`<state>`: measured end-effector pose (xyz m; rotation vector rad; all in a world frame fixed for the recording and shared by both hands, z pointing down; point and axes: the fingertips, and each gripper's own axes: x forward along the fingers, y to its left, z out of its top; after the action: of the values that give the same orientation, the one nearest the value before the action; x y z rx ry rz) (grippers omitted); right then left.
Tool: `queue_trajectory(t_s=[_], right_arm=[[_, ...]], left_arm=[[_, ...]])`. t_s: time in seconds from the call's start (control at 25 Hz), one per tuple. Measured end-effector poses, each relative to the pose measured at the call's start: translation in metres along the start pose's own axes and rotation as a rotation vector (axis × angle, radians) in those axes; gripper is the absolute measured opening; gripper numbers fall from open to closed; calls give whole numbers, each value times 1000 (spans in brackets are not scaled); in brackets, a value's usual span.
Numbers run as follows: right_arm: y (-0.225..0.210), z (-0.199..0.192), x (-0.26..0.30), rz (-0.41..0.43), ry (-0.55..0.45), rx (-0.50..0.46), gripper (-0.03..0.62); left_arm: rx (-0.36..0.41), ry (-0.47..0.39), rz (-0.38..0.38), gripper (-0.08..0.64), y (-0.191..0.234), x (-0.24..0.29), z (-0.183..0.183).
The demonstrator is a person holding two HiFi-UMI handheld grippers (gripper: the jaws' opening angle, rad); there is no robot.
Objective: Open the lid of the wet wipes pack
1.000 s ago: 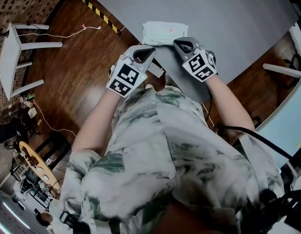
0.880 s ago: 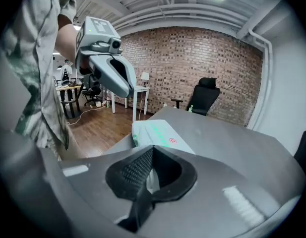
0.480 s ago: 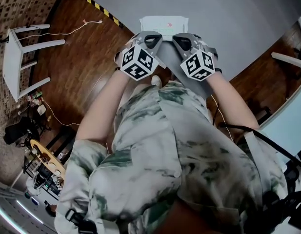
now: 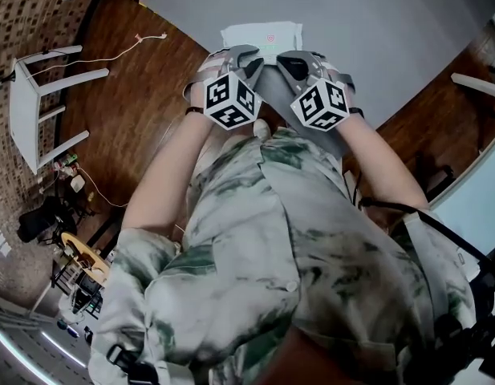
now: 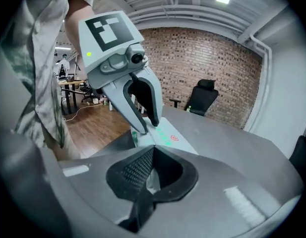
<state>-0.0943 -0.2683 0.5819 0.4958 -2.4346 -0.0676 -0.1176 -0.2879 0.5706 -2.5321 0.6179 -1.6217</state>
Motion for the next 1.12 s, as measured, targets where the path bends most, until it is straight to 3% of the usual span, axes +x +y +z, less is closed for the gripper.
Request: queue_trajectory(t_s=[0.12, 0.36, 0.72, 0.96, 1.12], right_arm=[[1, -1, -1, -3, -4, 6, -3], [2, -1, 1, -2, -11, 15, -3], [1, 3, 0, 0, -13, 26, -3], [1, 5, -1, 7, -20, 38, -3], [1, 6, -1, 13, -26, 48, -3]], left_arm=[[5, 20, -13, 87, -3, 3, 0], [-72, 26, -79, 63, -1, 5, -2], [-70, 25, -146, 28, 0, -3, 1], [-110, -10, -155, 21, 16, -15, 10], [-143, -51, -113, 20, 40, -23, 18]])
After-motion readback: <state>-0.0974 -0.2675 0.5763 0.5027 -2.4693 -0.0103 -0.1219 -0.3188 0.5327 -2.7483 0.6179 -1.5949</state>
